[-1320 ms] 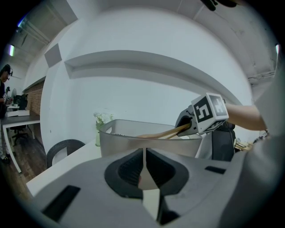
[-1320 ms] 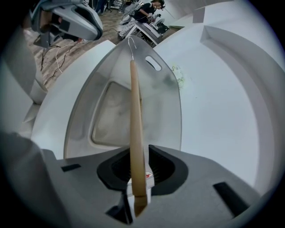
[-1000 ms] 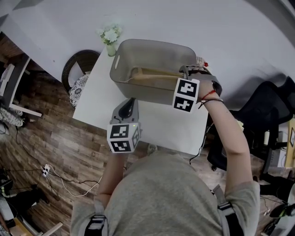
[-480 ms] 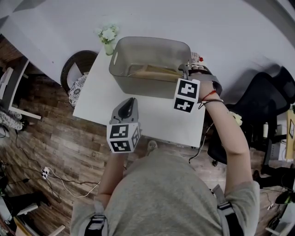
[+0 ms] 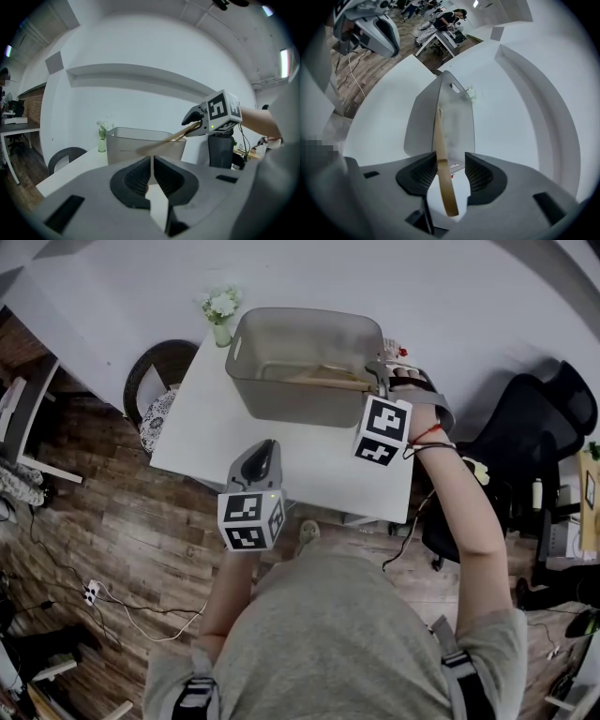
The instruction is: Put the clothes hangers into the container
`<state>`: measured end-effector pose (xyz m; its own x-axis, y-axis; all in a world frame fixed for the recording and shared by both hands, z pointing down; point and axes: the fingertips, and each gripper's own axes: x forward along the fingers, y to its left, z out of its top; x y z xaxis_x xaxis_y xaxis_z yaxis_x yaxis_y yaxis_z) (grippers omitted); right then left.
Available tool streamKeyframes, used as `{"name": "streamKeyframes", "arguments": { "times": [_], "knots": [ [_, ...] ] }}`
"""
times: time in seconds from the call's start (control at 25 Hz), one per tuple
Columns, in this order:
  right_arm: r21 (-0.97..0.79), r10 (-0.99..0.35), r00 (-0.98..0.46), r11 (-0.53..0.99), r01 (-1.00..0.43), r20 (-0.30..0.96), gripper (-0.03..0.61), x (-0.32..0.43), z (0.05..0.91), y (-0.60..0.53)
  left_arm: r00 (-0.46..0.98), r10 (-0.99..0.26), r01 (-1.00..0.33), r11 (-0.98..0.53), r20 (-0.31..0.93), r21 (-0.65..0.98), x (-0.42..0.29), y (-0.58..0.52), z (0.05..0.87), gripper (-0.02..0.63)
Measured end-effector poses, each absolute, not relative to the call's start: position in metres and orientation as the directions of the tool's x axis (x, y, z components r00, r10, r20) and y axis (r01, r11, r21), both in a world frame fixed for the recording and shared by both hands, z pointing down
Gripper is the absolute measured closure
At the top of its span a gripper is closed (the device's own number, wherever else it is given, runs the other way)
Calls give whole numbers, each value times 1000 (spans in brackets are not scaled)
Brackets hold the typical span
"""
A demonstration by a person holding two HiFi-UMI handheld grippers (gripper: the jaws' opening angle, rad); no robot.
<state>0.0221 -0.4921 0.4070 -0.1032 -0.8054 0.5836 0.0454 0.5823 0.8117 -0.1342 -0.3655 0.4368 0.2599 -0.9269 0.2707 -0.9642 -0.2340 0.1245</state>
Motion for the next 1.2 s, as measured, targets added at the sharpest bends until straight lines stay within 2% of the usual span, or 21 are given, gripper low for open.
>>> {"name": "streamKeyframes", "arguments": {
  "times": [0.68,0.88,1.2],
  "knots": [
    [864,-868,-143,491,-115,475,411,35,390,-404,291,-921,-956,-269,260,117,-119,-286,437,592],
    [867,-885,-157,462,-188,438,474,39,391,-371,294,-921,-955,-274,257,113,-116,-259,438,592],
    [801,-873,-195,487,-348,446,575,44,416,-307,296,-918,-955,-274,265,117,-108,-211,448,592]
  ]
}}
